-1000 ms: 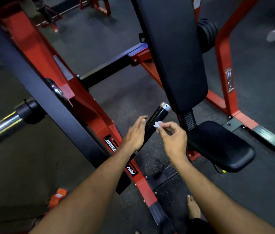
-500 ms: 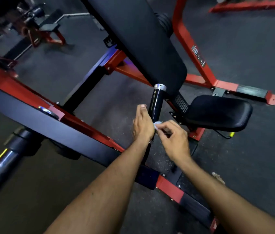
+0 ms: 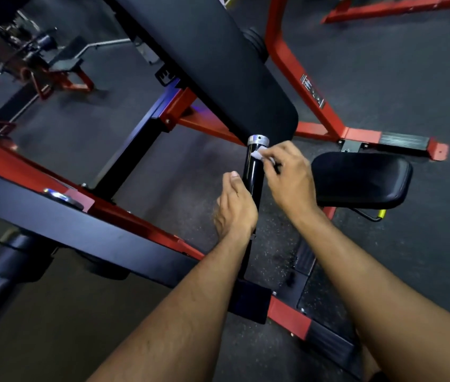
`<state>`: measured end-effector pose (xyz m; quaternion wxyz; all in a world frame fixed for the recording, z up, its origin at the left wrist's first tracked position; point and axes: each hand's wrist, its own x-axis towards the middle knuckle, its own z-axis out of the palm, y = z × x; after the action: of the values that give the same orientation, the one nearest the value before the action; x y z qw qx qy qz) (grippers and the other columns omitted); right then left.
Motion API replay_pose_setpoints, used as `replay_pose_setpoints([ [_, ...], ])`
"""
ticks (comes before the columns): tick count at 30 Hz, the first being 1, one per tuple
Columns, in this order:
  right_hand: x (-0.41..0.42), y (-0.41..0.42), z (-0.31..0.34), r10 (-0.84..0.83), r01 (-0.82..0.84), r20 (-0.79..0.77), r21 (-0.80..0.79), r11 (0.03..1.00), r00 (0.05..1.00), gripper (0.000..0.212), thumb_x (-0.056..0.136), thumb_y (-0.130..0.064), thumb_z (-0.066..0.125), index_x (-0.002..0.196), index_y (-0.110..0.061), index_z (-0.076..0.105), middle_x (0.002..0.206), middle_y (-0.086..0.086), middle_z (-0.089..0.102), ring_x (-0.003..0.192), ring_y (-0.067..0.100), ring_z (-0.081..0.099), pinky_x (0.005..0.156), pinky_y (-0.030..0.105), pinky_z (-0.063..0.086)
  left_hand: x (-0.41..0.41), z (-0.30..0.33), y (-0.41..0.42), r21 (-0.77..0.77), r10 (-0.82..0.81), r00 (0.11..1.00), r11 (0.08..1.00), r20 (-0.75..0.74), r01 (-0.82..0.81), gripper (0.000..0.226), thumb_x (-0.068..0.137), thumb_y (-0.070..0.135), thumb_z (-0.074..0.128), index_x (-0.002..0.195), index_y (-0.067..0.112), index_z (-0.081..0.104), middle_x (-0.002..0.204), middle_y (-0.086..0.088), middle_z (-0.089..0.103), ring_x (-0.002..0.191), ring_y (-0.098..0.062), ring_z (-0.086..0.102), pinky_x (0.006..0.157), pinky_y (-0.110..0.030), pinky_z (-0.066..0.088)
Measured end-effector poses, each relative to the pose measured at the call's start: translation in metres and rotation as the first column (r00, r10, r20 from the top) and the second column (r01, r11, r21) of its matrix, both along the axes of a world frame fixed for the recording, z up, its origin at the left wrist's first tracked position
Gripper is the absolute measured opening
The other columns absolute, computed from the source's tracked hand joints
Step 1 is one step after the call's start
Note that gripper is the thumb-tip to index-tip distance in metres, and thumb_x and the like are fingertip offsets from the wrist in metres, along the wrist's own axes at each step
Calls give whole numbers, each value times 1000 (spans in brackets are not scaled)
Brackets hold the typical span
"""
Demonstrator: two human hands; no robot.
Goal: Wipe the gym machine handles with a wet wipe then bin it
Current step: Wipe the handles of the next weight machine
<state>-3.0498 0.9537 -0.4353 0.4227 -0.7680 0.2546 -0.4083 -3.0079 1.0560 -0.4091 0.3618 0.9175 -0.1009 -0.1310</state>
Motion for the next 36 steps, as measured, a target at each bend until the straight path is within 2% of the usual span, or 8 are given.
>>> replay_pose_setpoints([
  [3,-18,20,-7,66,-66,19,-29,997,998,17,93,-6,66,107,-11,74,102,-3,64,91,9,64,80,33,57,0,2,0,-7,-13,1000,1000,-17,13,48,109,49,12,138,31,47,137,-1,58,128,-26,47,90,-38,28],
  [8,-44,56,-18,95,-96,35,21,995,995,20,90,2,67,105,-8,74,102,-5,64,96,0,63,86,19,53,-2,7,2,-65,-54,998,997,-37,52,44,110,47,13,126,30,50,113,3,60,110,-17,46,86,-37,29],
  [14,-66,88,-31,103,-104,19,313,944,994,20,88,2,69,91,-18,72,91,-8,64,88,4,65,72,10,49,-3,8,1,-27,-46,998,999,-37,45,48,107,53,11,131,31,47,125,-5,61,122,-26,50,93,-45,38],
  [17,-62,85,-25,85,-95,43,362,927,995,18,88,4,70,89,-14,74,89,-4,65,86,2,64,70,7,48,-3,7,1,-21,-49,998,999,-29,49,47,107,53,12,129,31,47,112,-2,59,117,-25,52,88,-42,37],
  [20,-43,68,-13,-15,-3,52,325,946,999,18,88,1,70,90,-17,74,87,-6,64,82,0,62,67,4,43,-3,7,0,-28,-71,997,997,-20,70,44,108,50,13,124,30,48,102,4,54,109,-21,49,86,-39,33],
  [25,-12,26,-5,-48,45,16,168,985,999,12,92,-9,68,97,-18,75,95,-6,65,85,5,62,76,23,52,0,5,0,-23,-69,998,997,-1,69,43,109,50,14,124,29,48,101,6,51,100,-15,42,85,-39,32],
  [29,6,-3,6,-77,76,18,74,994,997,8,92,-13,67,97,-15,73,95,-5,63,85,6,61,78,30,53,0,4,-1,-11,-71,997,997,9,71,42,109,49,14,124,28,48,102,7,50,99,-14,40,85,-38,30],
  [36,10,-2,5,-65,64,38,30,998,997,11,94,-12,65,101,-14,74,97,-5,60,87,6,61,78,29,54,-1,4,-1,3,-75,997,997,7,75,41,108,51,12,120,31,46,93,9,50,98,-15,43,84,-39,33],
])
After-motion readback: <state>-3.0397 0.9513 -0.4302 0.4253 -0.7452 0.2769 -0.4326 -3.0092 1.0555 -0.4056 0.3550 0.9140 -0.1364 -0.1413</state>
